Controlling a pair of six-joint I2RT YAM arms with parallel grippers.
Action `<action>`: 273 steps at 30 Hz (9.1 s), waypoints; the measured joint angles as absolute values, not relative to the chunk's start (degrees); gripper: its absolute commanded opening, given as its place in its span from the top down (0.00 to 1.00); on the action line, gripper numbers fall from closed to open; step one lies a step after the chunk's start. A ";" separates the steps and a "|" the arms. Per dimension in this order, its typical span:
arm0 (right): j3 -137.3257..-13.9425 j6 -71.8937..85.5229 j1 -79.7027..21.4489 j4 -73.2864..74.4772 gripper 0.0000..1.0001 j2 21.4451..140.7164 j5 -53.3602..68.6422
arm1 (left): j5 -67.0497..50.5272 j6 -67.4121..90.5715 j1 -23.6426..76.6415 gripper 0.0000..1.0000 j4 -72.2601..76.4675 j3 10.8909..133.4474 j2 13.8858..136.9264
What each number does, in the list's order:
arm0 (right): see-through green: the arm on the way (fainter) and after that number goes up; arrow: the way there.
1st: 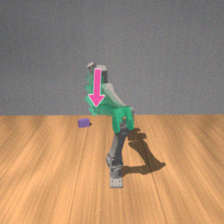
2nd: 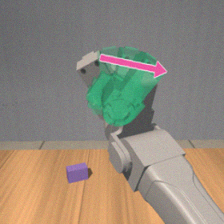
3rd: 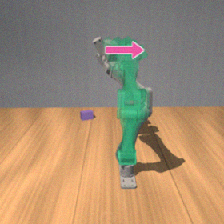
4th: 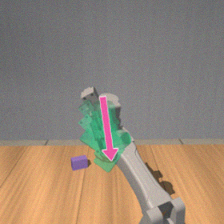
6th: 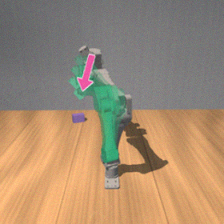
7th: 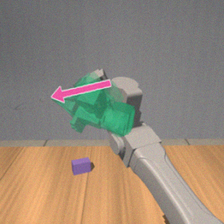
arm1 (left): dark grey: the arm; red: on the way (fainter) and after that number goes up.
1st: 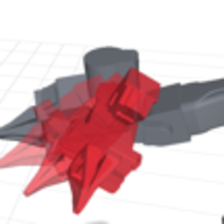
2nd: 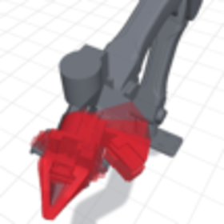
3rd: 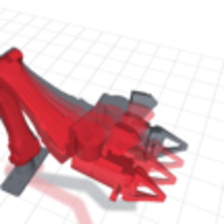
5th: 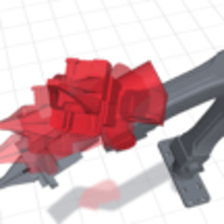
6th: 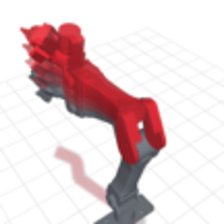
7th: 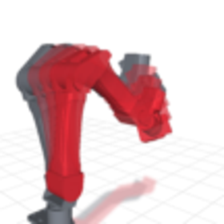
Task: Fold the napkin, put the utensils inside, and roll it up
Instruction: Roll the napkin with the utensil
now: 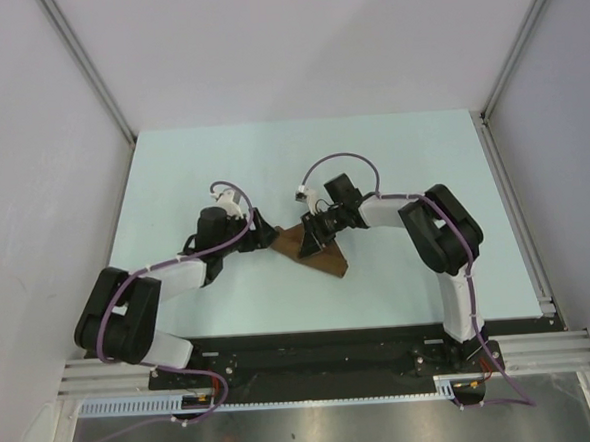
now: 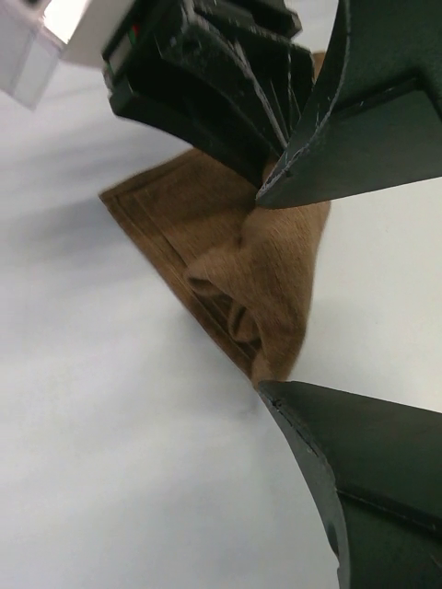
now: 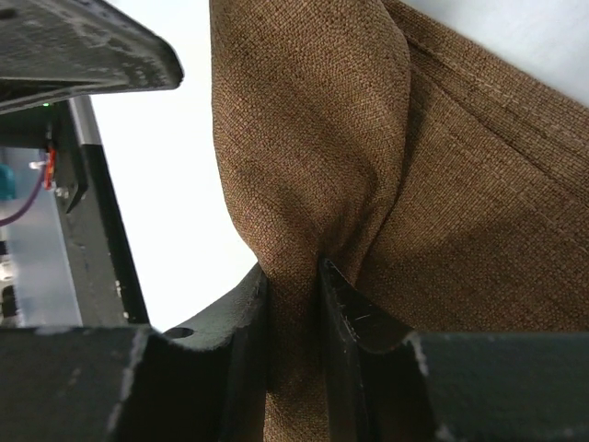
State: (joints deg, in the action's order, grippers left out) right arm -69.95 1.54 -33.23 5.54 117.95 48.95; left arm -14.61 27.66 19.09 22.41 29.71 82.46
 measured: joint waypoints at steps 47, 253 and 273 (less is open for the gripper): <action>-58.50 -11.84 -53.56 -0.01 0.36 100.22 -3.07 | -22.76 32.56 19.25 1.00 16.75 45.78 100.64; -68.05 -8.97 -38.70 2.28 0.32 111.09 -7.11 | -20.40 37.43 20.49 0.17 17.54 60.97 112.16; -66.06 -5.41 -37.80 2.59 0.06 104.73 3.22 | -5.17 35.27 13.06 0.00 8.03 52.49 86.35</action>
State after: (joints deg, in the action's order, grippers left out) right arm -66.06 -5.41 -37.80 2.59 104.73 3.22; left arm -5.17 35.27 13.06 8.03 52.49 86.35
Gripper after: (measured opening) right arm 0.901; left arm 0.996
